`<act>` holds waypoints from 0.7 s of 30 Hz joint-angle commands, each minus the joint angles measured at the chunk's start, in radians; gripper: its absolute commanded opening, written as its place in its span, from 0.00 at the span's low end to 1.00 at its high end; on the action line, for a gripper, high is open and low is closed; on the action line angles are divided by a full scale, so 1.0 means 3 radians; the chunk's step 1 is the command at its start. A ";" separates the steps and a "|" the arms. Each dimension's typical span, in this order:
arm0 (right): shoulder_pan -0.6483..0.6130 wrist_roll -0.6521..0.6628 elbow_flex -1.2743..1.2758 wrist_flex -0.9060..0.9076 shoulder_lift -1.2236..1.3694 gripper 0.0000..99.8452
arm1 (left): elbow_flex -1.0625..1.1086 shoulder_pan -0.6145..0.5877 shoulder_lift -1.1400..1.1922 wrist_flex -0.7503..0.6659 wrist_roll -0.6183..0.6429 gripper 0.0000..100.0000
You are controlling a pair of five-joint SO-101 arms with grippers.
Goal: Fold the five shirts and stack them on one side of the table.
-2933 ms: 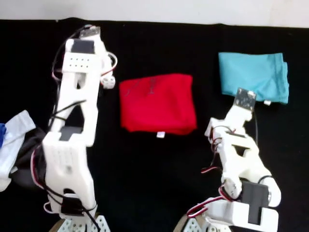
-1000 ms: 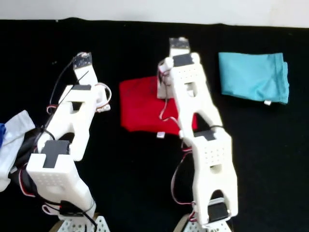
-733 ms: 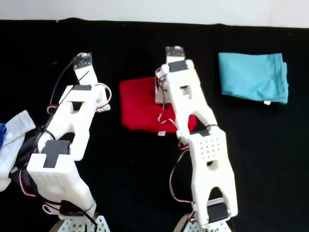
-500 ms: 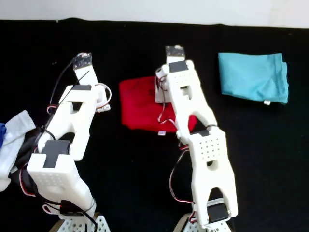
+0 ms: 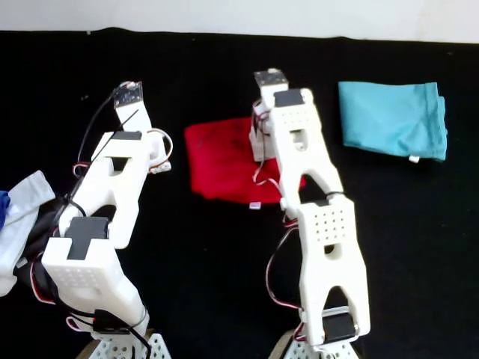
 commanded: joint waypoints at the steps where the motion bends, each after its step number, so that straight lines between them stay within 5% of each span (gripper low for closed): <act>1: 0.0233 0.0368 -0.0555 0.0376 -0.0182 0.01 | -0.0038 0.0069 -0.0008 0.0026 -0.0020 0.01; 14: 0.1184 0.1217 -0.1169 0.0550 -0.1010 0.01 | -0.0038 0.0069 -0.0008 0.0026 -0.0020 0.01; 21: 0.1634 0.1621 -0.1148 0.0064 -0.1005 0.01 | -0.0033 0.0069 -0.0008 0.0026 -0.0015 0.01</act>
